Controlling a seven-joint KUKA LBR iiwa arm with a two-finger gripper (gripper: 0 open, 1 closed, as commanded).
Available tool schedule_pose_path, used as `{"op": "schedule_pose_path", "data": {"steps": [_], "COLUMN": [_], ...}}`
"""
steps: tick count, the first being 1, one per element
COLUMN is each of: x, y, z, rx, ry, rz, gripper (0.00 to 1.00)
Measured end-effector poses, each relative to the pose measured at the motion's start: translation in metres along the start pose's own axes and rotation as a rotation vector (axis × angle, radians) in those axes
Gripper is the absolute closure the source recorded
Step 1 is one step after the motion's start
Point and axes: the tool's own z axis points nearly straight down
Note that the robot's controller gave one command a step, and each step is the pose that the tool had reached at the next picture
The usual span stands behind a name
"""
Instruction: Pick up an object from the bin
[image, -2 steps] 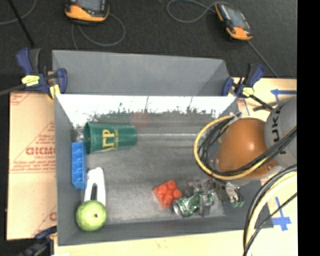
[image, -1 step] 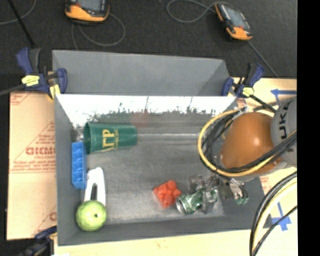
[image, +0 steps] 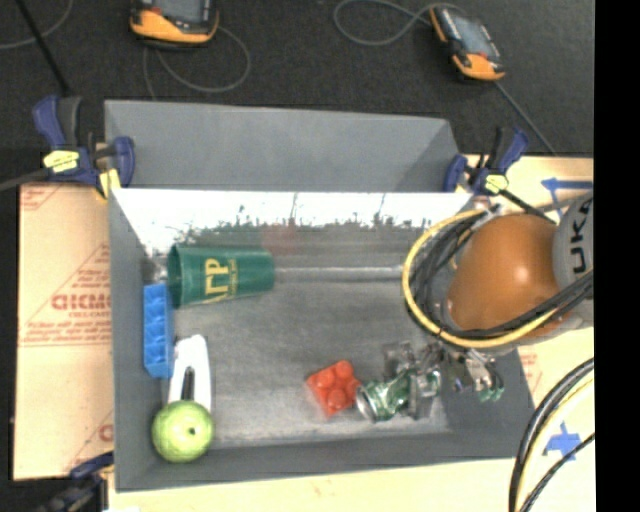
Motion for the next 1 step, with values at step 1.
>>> {"op": "schedule_pose_path", "data": {"steps": [1], "x": [-0.0005], "y": [-0.0003], "z": [-0.0066], "rx": [0.001], "ry": [-0.001], "rz": [0.0], "gripper": [1.0]}}
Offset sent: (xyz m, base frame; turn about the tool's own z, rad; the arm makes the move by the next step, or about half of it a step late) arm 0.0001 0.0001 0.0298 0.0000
